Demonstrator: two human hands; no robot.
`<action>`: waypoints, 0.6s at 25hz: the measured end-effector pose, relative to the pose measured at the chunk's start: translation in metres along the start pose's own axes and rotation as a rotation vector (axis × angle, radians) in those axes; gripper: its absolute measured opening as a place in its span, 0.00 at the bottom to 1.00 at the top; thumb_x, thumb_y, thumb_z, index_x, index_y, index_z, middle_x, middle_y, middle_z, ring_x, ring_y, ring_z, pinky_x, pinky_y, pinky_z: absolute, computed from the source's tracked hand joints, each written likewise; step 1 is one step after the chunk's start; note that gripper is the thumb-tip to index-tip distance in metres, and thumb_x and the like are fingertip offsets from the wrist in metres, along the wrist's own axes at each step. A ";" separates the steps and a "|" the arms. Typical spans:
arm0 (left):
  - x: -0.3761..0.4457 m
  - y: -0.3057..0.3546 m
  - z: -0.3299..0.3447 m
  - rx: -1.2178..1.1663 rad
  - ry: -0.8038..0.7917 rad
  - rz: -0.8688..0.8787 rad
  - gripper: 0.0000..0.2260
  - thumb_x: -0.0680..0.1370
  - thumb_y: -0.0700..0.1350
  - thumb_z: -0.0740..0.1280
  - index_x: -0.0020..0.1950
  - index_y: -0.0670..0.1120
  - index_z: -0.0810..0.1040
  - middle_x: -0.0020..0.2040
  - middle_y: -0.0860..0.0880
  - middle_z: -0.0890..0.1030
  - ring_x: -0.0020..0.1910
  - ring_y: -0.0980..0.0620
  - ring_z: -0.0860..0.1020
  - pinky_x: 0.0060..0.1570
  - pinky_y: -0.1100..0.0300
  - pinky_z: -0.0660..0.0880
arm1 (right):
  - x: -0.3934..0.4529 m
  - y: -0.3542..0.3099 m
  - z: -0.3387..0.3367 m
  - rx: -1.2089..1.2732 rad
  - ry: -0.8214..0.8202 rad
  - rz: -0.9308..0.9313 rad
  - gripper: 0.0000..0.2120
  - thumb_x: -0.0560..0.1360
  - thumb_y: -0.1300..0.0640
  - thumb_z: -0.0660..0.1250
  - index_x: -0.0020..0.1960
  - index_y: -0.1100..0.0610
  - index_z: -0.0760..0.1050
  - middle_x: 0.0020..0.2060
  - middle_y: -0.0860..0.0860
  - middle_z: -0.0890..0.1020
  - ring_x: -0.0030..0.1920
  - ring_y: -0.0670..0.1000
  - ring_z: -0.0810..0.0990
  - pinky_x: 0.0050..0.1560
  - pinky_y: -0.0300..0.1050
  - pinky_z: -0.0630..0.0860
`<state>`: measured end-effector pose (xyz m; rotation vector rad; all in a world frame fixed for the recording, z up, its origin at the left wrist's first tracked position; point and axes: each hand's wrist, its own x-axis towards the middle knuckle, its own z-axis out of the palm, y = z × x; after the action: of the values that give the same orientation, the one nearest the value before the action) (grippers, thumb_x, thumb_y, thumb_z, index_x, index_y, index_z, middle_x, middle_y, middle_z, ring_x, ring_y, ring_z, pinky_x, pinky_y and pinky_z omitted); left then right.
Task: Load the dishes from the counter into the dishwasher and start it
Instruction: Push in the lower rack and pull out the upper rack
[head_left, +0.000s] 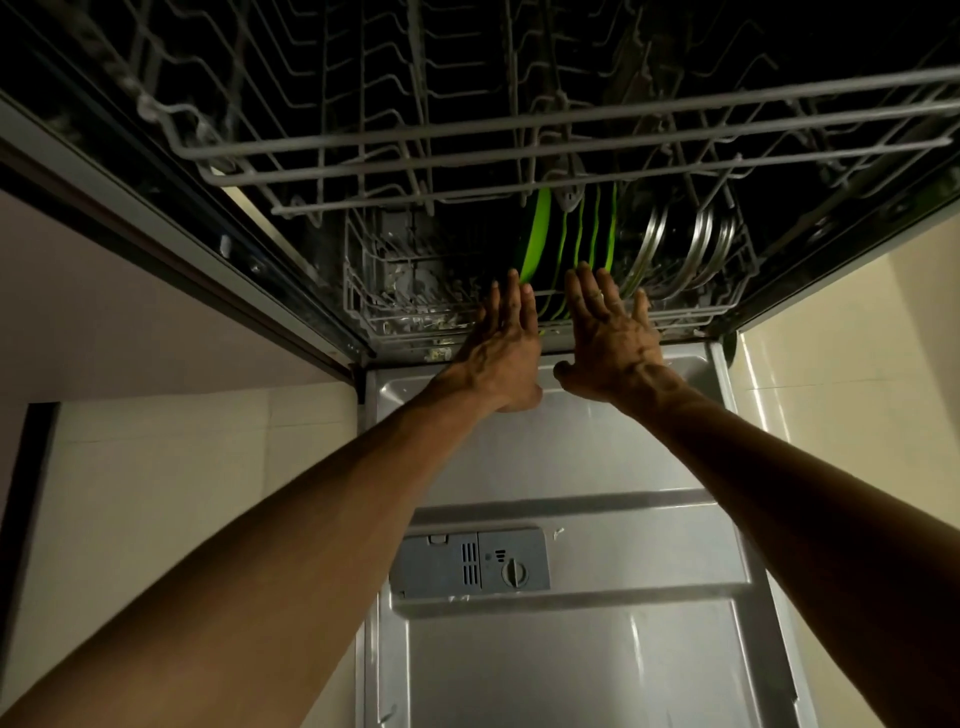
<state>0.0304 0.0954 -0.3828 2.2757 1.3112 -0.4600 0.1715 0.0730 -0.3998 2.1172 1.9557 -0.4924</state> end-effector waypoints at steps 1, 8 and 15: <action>0.000 0.001 0.001 -0.004 -0.001 -0.004 0.49 0.74 0.44 0.69 0.76 0.36 0.32 0.76 0.36 0.30 0.76 0.37 0.33 0.77 0.46 0.41 | -0.001 0.000 0.000 -0.006 0.000 0.002 0.51 0.73 0.46 0.68 0.78 0.54 0.33 0.78 0.51 0.36 0.78 0.52 0.35 0.74 0.59 0.36; -0.008 0.008 -0.007 -0.155 -0.046 -0.029 0.47 0.76 0.45 0.68 0.77 0.39 0.34 0.77 0.39 0.32 0.77 0.40 0.34 0.77 0.48 0.41 | 0.000 -0.002 -0.014 -0.013 -0.095 -0.026 0.50 0.74 0.43 0.67 0.79 0.55 0.35 0.79 0.52 0.38 0.78 0.53 0.38 0.75 0.62 0.39; -0.093 0.021 -0.001 -0.277 0.445 0.170 0.34 0.78 0.40 0.66 0.79 0.40 0.51 0.80 0.44 0.49 0.79 0.47 0.48 0.77 0.53 0.54 | -0.085 -0.022 -0.039 0.315 0.384 -0.151 0.19 0.77 0.59 0.64 0.68 0.61 0.71 0.56 0.57 0.80 0.55 0.57 0.79 0.64 0.58 0.73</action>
<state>0.0036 0.0206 -0.3300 2.2965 1.2665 0.2892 0.1482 0.0111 -0.3295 2.4118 2.3977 -0.4749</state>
